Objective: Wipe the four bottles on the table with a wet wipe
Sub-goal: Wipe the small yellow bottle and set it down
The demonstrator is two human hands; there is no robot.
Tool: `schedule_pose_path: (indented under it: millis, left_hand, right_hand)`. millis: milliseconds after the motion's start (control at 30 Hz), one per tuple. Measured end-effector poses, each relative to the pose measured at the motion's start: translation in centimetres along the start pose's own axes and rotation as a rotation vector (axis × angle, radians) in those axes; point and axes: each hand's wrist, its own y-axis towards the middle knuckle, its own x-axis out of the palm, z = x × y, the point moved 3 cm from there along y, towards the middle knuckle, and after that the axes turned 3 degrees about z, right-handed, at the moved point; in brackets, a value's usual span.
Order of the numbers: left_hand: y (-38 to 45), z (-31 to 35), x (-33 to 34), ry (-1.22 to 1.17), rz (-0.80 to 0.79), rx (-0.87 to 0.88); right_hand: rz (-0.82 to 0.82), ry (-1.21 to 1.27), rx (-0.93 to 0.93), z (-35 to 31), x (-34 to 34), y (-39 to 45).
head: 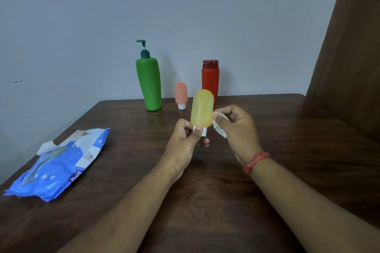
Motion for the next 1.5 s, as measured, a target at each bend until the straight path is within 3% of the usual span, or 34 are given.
schedule_pose_path:
  millis: [100,367,567,700,967,1100,1233,1333,1500]
  left_hand:
    - [-0.2,-0.2,0.3,-0.013,-0.048,-0.024]
    - [0.2,-0.2,-0.6,-0.089,0.039,-0.049]
    - [-0.3,-0.2,0.3,0.221,-0.068,-0.028]
    - [-0.4,0.1,0.5,0.320,-0.063,-0.016]
    - [0.1,-0.4,-0.2,-0.076,0.029,-0.060]
    - [-0.1,-0.4,0.1,-0.254,0.025,-0.110]
    - [-0.2,-0.2,0.6,-0.429,0.014,-0.191]
    - [0.0,-0.2,0.4,-0.467,0.046,-0.201]
    - [0.4,-0.5,-0.3,-0.420,0.174,-0.169]
  right_hand:
    - [0.049,0.040,0.024,0.0,-0.4,0.2]
    - [-0.210,0.060,0.087,0.7,0.9,-0.5]
    - [0.090,0.119,0.029,-0.3,-1.4,1.1]
    - [0.113,0.060,-0.049,-0.5,-1.5,1.0]
    - [-0.122,-0.026,-0.074,-0.1,1.0,-0.5]
    - [-0.134,-0.162,-0.121,0.1,1.1,-0.7]
    - [-0.126,-0.295,-0.305,-0.6,1.5,-1.4]
    - [-0.170,-0.458,-0.470,-0.9,2.1,-1.8]
    - [-0.237,-0.510,-0.504,-0.5,2.6,-1.9]
